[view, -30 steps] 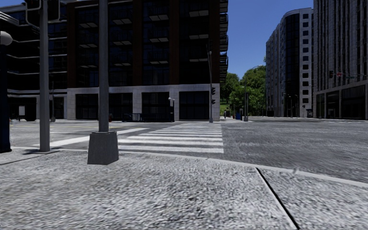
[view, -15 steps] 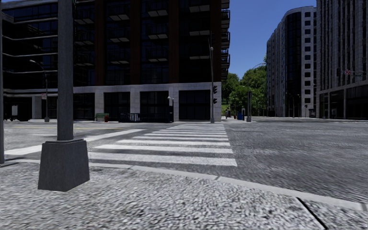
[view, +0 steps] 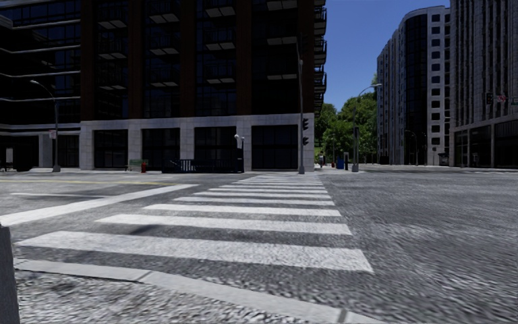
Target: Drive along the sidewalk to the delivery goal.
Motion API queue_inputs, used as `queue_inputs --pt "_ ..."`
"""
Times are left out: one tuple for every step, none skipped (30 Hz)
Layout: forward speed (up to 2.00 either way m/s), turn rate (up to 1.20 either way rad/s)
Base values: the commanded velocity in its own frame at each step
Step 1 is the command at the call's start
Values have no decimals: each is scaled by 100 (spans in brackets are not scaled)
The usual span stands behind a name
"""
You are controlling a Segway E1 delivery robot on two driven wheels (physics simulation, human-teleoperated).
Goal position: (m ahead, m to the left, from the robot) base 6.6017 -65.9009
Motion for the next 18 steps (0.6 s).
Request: queue_inputs --pt "200 0" --pt "200 0" --pt "200 0" --pt "200 0" --pt "200 0" --pt "200 0" --pt "200 0" --pt "200 0" --pt "200 0" --pt "200 0" --pt "200 0" --pt "200 0" --pt "200 0" --pt "200 0" --pt "200 0" --pt "200 0" --pt "200 0" --pt "200 0"
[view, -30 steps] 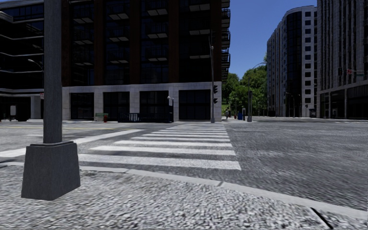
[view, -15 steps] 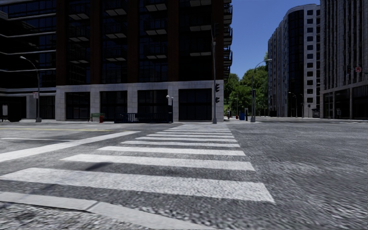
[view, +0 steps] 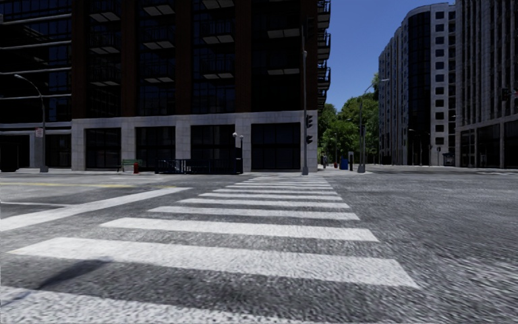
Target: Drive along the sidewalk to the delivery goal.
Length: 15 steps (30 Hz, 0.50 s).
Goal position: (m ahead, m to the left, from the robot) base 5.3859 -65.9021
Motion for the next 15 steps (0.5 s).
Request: queue_inputs --pt "200 0" --pt "200 0" --pt "200 0" --pt "200 0" --pt "200 0" --pt "200 0" --pt "200 0" --pt "200 0" --pt "200 0" --pt "200 0" --pt "200 0" --pt "200 0" --pt "200 0" --pt "200 0" --pt "200 0"
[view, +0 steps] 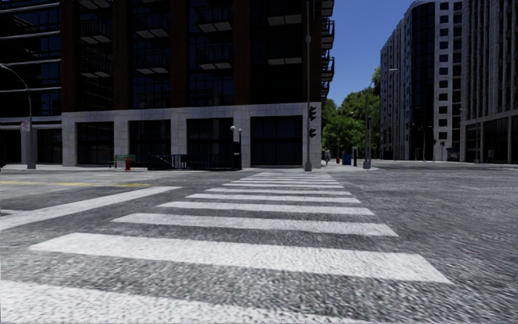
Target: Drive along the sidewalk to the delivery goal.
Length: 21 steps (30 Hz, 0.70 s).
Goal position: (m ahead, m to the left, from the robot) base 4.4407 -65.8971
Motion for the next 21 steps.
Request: queue_inputs --pt "200 0" --pt "200 0" --pt "200 0" --pt "200 0" --pt "200 0" --pt "200 0" --pt "200 0" --pt "200 0" --pt "200 0" --pt "200 0" --pt "200 0" --pt "200 0" --pt "200 0" --pt "200 0" --pt "200 0" --pt "200 0" --pt "200 0" --pt "200 0" --pt "200 0" --pt "200 0" --pt "200 0"
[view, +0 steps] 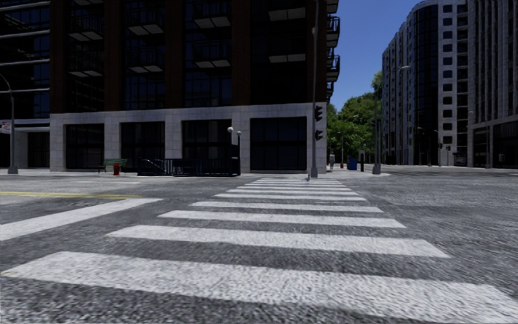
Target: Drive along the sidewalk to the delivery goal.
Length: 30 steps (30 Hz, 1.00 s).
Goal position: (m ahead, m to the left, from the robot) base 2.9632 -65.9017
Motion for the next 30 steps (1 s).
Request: queue_inputs --pt "200 0" --pt "200 0" --pt "200 0" --pt "200 0" --pt "200 0" --pt "200 0" --pt "200 0" --pt "200 0" --pt "200 0" --pt "200 0" --pt "200 0" --pt "200 0" --pt "200 0" --pt "200 0" --pt "200 0" --pt "200 0" --pt "200 0" --pt "200 0" --pt "200 0" --pt "200 0" --pt "200 0" --pt "200 0" --pt "200 0" --pt "200 0" --pt "200 0" --pt "200 0" --pt "200 0" --pt "200 0" --pt "200 0" --pt "200 0"
